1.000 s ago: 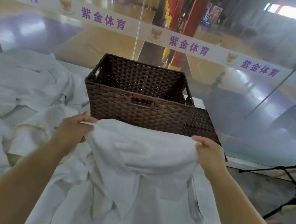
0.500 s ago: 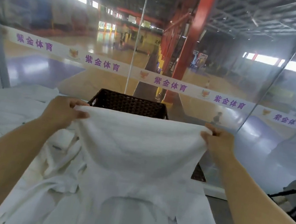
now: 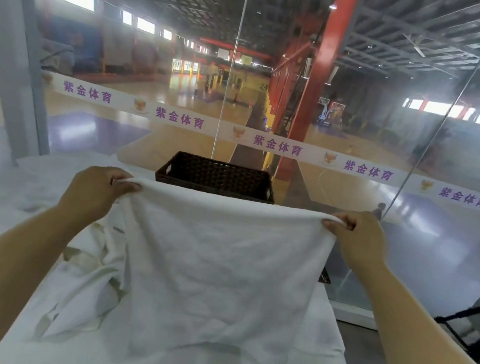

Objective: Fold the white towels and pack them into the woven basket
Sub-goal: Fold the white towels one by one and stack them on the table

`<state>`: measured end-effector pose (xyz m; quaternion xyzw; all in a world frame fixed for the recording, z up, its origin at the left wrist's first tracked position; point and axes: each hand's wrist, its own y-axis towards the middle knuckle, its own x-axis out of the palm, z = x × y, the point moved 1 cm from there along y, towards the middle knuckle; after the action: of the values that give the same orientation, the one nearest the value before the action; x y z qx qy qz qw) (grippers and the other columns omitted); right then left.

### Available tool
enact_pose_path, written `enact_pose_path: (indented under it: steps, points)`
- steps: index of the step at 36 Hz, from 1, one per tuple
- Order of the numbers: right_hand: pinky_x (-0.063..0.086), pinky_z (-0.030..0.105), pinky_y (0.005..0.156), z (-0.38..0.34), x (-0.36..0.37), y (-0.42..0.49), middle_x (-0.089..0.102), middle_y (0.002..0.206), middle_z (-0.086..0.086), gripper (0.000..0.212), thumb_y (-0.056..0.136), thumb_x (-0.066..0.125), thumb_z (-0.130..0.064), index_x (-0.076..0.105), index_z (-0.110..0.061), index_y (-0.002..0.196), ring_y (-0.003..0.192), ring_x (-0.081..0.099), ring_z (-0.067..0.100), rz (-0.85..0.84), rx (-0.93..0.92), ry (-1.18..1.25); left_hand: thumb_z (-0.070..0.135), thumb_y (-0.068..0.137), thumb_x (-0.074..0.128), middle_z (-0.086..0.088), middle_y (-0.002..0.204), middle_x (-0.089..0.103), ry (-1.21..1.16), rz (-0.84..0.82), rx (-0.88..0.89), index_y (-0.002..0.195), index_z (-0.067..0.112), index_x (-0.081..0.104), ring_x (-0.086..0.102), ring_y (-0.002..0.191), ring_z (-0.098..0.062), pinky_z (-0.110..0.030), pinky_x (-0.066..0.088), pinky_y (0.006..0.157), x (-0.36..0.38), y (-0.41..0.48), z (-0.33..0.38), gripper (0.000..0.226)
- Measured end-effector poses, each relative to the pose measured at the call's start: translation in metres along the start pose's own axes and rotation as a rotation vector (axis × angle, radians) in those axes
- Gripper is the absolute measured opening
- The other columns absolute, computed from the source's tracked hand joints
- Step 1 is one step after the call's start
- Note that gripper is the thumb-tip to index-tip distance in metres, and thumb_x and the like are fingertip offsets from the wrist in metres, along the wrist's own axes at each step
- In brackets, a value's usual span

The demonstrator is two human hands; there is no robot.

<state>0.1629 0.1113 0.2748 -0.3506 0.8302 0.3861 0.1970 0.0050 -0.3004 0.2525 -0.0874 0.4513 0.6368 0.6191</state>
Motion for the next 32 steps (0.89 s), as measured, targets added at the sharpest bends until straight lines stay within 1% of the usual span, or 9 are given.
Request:
enact_pose_path:
  steps: [3,7,9,15,18,21,24,29,32]
  points:
    - [0.038,0.027,0.069,0.006,-0.002,-0.026,0.063,0.09,-0.003,0.01,0.086,0.067,-0.025,0.064,-0.024,0.076,0.084,0.056,0.019,-0.038,0.04,0.036,0.036,0.087,0.062,0.001,0.084,0.065,-0.019,0.003,-0.008,0.087,0.022,0.068,0.057,0.081,-0.021,-0.032,0.037,0.071,-0.002,-0.024,-0.003,0.016]
    - [0.031,0.022,0.053,0.011,-0.005,-0.066,0.051,0.069,-0.008,0.026,0.09,0.062,-0.024,0.049,-0.024,0.067,0.063,0.047,0.009,-0.044,0.087,0.124,0.043,0.077,0.071,0.0,0.073,0.06,-0.077,0.038,-0.074,0.082,0.031,0.06,0.055,0.068,-0.018,-0.029,0.039,0.059,-0.006,-0.057,-0.007,0.018]
    - [0.03,0.022,0.053,0.012,-0.006,-0.083,0.049,0.065,-0.009,0.027,0.09,0.062,-0.026,0.05,-0.025,0.066,0.06,0.044,0.003,-0.054,0.095,0.139,0.044,0.074,0.074,-0.002,0.069,0.061,-0.099,0.056,-0.096,0.076,0.033,0.058,0.057,0.065,-0.019,-0.026,0.04,0.056,-0.006,-0.071,-0.012,0.02]
    - [0.036,0.016,0.053,0.014,-0.004,-0.114,0.057,0.068,-0.009,0.021,0.088,0.064,-0.025,0.059,-0.021,0.068,0.059,0.049,0.0,-0.089,0.153,0.182,0.043,0.08,0.069,0.001,0.074,0.066,-0.18,0.059,-0.138,0.076,0.024,0.065,0.061,0.069,-0.019,-0.029,0.044,0.065,0.002,-0.101,-0.032,0.02]
    - [0.038,0.026,0.057,0.019,0.0,-0.116,0.059,0.069,-0.007,0.02,0.086,0.066,-0.025,0.06,-0.02,0.067,0.063,0.05,0.009,-0.06,0.234,0.24,0.041,0.084,0.064,0.0,0.073,0.062,-0.181,-0.008,-0.132,0.071,0.022,0.066,0.061,0.07,-0.018,-0.021,0.041,0.065,0.006,-0.103,-0.043,0.024]
    - [0.04,0.029,0.059,0.025,0.012,-0.111,0.06,0.069,-0.005,0.02,0.085,0.067,-0.028,0.061,-0.02,0.068,0.065,0.051,0.013,-0.058,0.287,0.229,0.035,0.085,0.064,0.002,0.071,0.056,-0.102,-0.086,-0.095,0.066,0.016,0.063,0.054,0.069,-0.003,-0.012,0.033,0.057,0.014,-0.096,-0.051,0.027]
    - [0.041,0.031,0.063,0.035,0.033,-0.102,0.061,0.072,-0.004,0.017,0.086,0.065,-0.031,0.063,-0.021,0.073,0.068,0.053,0.018,-0.122,0.304,0.143,0.036,0.084,0.065,-0.004,0.074,0.055,-0.077,-0.173,-0.129,0.068,0.008,0.061,0.051,0.069,-0.012,-0.022,0.035,0.062,0.028,-0.083,-0.063,0.032]
    - [0.039,0.029,0.059,0.062,0.076,-0.096,0.058,0.063,-0.004,0.022,0.084,0.066,-0.037,0.063,-0.022,0.068,0.061,0.052,0.016,-0.263,0.328,-0.033,0.042,0.083,0.066,-0.004,0.069,0.063,-0.043,-0.34,-0.213,0.069,0.015,0.068,0.058,0.068,-0.022,-0.031,0.041,0.062,0.058,-0.061,-0.089,0.03]
    - [0.041,0.029,0.058,0.076,0.101,-0.09,0.061,0.064,-0.007,0.021,0.084,0.068,-0.036,0.063,-0.025,0.067,0.062,0.055,0.015,-0.299,0.388,-0.049,0.04,0.079,0.07,0.003,0.06,0.064,-0.055,-0.37,-0.265,0.066,0.023,0.069,0.061,0.061,-0.015,-0.027,0.04,0.056,0.077,-0.05,-0.104,0.021]
